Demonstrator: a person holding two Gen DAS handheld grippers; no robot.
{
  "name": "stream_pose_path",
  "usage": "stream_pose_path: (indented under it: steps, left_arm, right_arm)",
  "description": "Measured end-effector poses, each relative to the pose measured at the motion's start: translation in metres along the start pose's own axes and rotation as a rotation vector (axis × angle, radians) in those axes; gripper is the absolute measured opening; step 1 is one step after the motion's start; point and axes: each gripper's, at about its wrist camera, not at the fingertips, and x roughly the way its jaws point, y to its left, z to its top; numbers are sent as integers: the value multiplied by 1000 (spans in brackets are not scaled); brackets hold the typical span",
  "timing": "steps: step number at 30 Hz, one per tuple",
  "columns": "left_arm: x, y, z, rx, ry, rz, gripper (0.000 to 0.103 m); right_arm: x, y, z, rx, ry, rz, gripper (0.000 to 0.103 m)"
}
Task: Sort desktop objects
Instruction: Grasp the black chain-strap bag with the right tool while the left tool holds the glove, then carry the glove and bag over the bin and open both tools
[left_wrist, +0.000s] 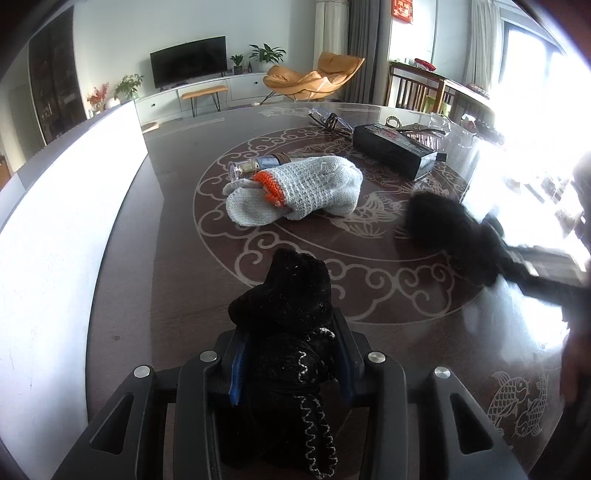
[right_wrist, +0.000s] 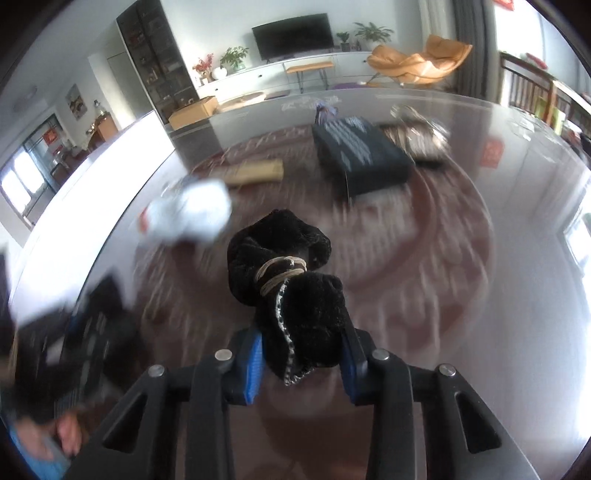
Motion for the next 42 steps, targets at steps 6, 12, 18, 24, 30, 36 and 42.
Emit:
stream_pose_path:
  steps: [6, 12, 18, 24, 30, 36, 42]
  left_arm:
    - [5, -8, 1, 56, 41, 44, 88]
    - [8, 0, 2, 40, 94, -9, 86]
    - [-16, -3, 11, 17, 36, 11, 31]
    - [-57, -6, 30, 19, -27, 63, 31]
    - [-95, 10, 39, 11, -75, 84, 31]
    - [-155, 85, 33, -128, -128, 46, 31]
    - [-186, 208, 4, -328, -99, 260, 32]
  right_arm:
    - [-20, 21, -26, -85, 0, -76, 97]
    - [-6, 15, -13, -204, 61, -50, 71]
    - [-36, 21, -19, -150, 14, -8, 33]
    - [-59, 32, -6, -145, 2, 13, 33]
    - [-73, 62, 14, -139, -32, 76, 33]
    - [-92, 136, 37, -182, -67, 228, 33]
    - [-98, 258, 54, -330, -95, 437, 34]
